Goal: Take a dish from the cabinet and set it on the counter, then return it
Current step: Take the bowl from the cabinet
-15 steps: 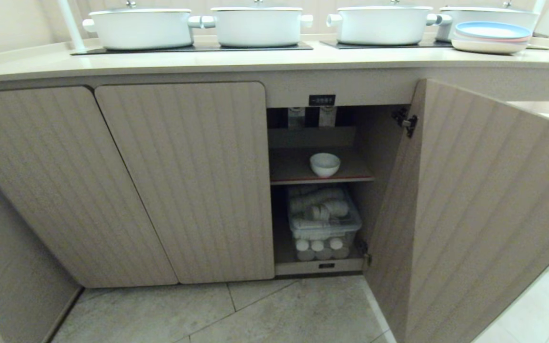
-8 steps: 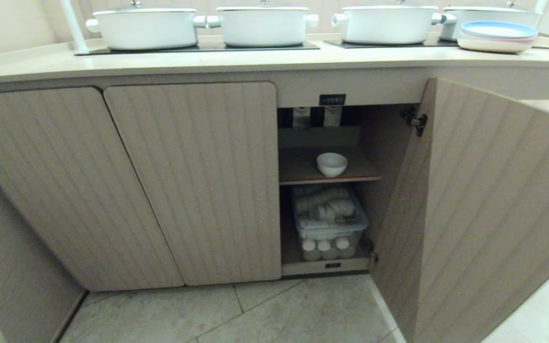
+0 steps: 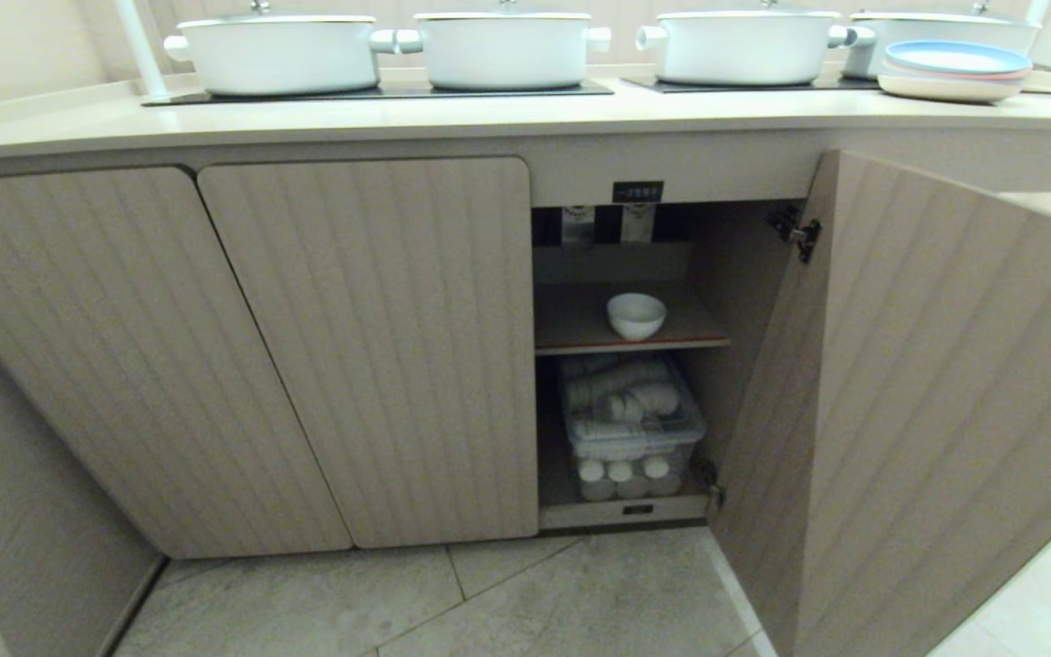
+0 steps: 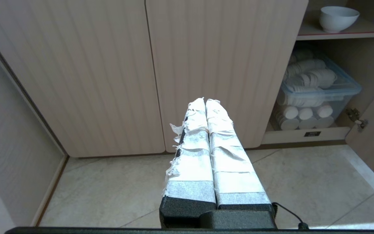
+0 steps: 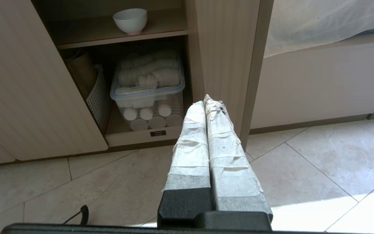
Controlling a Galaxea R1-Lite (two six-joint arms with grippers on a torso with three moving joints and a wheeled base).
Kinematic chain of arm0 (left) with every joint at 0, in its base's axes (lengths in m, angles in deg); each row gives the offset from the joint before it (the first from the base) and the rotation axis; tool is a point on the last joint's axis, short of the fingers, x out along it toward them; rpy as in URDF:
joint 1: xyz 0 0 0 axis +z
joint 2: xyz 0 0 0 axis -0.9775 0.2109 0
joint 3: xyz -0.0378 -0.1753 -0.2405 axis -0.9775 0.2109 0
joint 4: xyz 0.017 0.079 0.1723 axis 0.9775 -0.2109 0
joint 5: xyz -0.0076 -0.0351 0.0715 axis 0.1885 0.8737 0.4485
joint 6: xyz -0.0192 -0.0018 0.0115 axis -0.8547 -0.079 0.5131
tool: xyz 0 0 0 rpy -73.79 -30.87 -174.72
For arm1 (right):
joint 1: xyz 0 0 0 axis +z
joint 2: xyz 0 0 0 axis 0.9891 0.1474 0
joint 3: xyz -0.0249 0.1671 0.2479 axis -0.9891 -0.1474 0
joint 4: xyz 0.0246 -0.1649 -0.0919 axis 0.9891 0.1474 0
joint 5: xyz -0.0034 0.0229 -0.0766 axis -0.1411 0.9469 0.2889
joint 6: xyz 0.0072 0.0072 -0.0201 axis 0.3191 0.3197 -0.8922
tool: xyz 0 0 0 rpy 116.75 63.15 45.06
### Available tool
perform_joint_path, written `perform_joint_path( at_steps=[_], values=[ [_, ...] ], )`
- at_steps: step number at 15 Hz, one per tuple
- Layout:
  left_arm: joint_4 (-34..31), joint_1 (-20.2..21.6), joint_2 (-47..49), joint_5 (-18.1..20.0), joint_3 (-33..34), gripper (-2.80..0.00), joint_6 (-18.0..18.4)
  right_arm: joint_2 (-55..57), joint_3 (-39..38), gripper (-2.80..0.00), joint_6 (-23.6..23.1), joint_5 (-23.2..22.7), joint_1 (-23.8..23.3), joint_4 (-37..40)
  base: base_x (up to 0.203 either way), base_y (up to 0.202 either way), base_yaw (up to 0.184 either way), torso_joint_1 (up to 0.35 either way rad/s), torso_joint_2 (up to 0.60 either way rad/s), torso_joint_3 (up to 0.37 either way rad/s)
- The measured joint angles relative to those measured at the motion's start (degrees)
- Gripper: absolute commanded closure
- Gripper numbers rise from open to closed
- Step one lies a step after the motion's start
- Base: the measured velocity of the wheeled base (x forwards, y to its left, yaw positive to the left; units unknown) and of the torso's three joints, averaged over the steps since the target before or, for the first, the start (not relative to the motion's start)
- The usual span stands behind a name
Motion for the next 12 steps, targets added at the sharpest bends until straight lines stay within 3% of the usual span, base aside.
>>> perform_joint_path(
  at_steps=[12],
  values=[
    [0.0, 0.0, 0.0, 0.0, 0.0, 0.0, 0.0, 0.0, 0.0, 0.0, 0.0, 0.0, 0.0, 0.0, 0.0, 0.0, 0.0, 0.0, 0.0, 0.0]
  ],
)
